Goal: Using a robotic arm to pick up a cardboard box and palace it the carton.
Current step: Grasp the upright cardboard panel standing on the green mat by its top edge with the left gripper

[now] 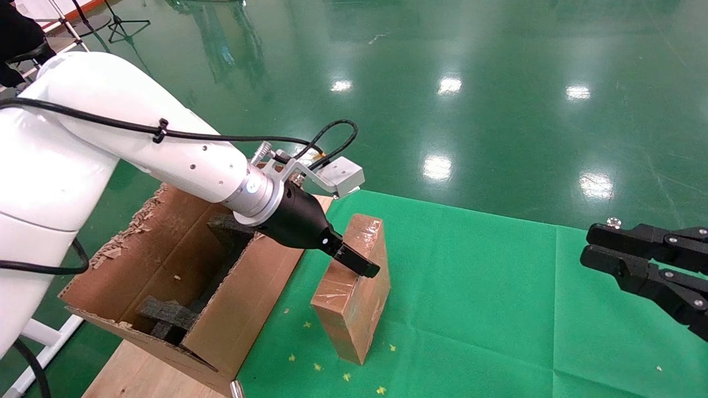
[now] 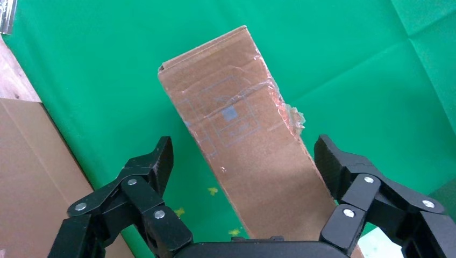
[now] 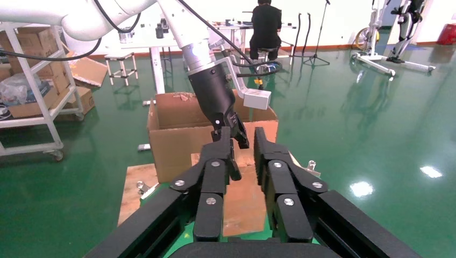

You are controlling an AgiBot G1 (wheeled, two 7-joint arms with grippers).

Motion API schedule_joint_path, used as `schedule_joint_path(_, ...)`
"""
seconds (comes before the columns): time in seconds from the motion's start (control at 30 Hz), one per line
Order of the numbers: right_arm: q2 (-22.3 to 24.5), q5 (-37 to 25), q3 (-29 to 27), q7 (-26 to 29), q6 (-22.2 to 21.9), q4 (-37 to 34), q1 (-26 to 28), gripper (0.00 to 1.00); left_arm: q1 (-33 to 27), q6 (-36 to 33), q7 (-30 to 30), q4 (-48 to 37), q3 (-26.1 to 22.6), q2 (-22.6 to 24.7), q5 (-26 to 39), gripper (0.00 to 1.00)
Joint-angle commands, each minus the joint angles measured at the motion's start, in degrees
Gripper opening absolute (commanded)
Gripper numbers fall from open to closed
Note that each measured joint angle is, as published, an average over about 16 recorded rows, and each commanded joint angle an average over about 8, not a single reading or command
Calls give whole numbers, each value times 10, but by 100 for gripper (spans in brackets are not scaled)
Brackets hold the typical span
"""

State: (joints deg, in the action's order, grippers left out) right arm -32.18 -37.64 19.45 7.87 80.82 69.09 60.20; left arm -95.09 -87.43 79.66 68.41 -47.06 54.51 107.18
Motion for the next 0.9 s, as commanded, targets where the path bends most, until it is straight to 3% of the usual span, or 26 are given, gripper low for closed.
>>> schedule_joint_path(0.03,0,0,0,0,0,0,0,100,0,0,0,0,1,0,-1,0)
schedule_joint_path(0.67,0,0,0,0,0,0,0,100,-1,2,-11,11,6,-5,-10,0)
schedule_joint_path(0.9,0,0,0,0,0,0,0,100,-28,3,-50,45,37,-49,-43,0)
